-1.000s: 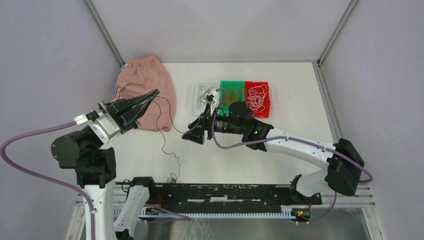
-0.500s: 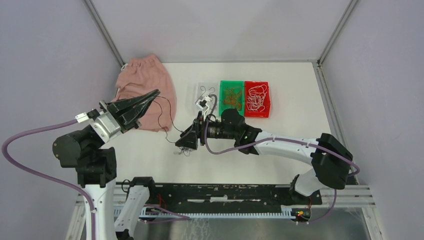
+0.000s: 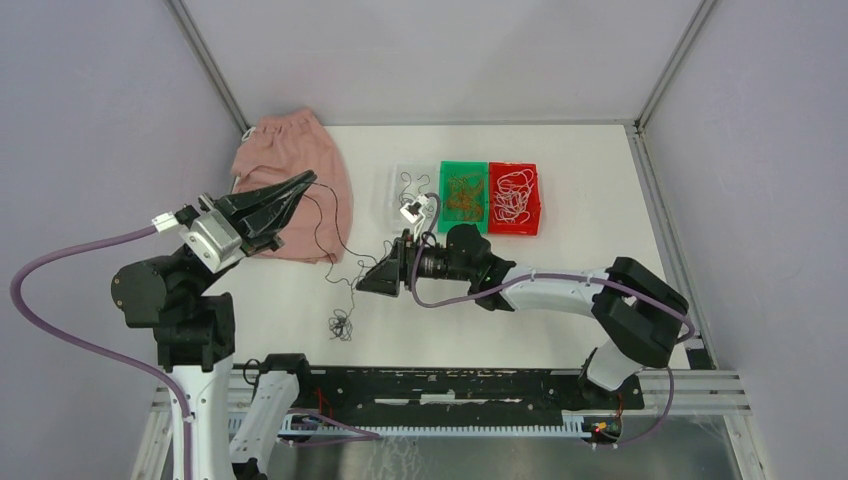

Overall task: Untangle the cables
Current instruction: Untie the cable.

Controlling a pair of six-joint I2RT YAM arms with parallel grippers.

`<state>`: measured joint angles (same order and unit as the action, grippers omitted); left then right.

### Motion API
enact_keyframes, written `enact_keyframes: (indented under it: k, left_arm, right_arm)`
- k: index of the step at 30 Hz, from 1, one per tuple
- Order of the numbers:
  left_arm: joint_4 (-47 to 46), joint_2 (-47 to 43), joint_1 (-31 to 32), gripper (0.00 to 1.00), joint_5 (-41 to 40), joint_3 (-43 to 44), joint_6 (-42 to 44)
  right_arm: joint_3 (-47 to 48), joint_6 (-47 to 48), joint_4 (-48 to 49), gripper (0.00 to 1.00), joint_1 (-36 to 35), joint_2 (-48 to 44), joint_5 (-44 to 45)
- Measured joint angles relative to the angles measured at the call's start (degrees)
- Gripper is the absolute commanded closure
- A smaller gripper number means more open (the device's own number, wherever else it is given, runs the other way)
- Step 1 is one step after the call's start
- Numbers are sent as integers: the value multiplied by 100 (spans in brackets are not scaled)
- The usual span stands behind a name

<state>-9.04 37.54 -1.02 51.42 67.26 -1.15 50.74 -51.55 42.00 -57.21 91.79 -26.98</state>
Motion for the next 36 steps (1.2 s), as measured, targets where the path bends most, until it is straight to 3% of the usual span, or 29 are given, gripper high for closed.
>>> enact_keyframes:
  k: [13, 20, 29, 36]
  left_arm:
    - [9, 87, 0, 92, -15, 24, -26]
    - [20, 190, 0, 92, -20, 129, -28]
    - [66, 192, 0, 92, -20, 155, -22]
    - [83, 205, 0, 91, -20, 155, -22]
  right_arm:
    - [-168, 79, 1226, 30, -350, 175, -234]
    - [-160, -409, 1965, 36, -380, 671, -435]
    - [-715, -710, 2435, 25, -291, 590, -299]
    - [-1019, -503, 2411, 23, -232, 326, -186]
